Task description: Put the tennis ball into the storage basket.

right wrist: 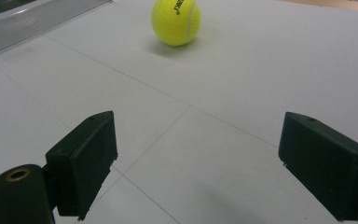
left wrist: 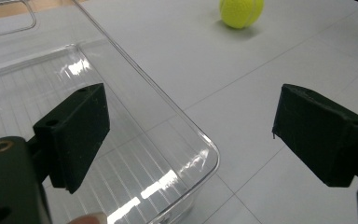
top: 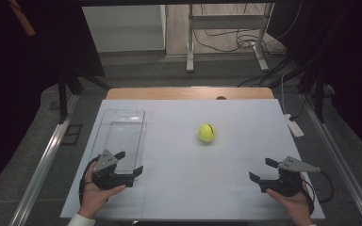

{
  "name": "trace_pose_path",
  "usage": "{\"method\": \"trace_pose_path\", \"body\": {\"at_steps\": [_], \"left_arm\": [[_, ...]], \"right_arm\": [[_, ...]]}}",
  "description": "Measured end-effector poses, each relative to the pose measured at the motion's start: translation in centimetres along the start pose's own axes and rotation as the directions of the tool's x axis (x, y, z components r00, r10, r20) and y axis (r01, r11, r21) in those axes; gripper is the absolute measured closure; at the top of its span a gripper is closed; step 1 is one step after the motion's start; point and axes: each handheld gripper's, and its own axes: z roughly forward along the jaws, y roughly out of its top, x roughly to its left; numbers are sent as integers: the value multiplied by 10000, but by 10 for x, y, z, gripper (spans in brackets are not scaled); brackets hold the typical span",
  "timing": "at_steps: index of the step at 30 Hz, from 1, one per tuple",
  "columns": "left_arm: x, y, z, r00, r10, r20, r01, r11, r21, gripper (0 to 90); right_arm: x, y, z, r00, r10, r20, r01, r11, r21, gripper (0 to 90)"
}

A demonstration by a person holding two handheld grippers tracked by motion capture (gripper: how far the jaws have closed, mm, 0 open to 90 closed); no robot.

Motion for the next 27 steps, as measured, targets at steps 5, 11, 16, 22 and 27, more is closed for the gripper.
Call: {"method": "trace_pose_path", "body": {"at_steps": [5, 11, 16, 22, 27], "left_arm": [[1, -1, -1, 10000, -17, -30, 17, 10000, 29, 114], [0, -1, 0, 10000, 12, -18, -12, 10000, 18, 114], [-1, 0, 1, 10000, 39, 6, -40, 10000, 15, 114], [-1, 3, 0, 10000, 64, 29, -64, 10000, -39, 114], [-5, 9, 1, 9997, 205, 117, -204, 9997, -95, 114]], "right_arm": [[1, 0, 2, 10000, -28, -90, 28, 10000, 37, 117], [1, 0, 2, 10000, -19, -96, 20, 10000, 41, 117], [0, 0, 1, 9999, 13, -102, -12, 10000, 21, 117], [0, 0, 2, 10000, 9, -82, -8, 10000, 80, 117], [0, 0, 2, 10000, 16, -93, -15, 10000, 35, 117]]}}
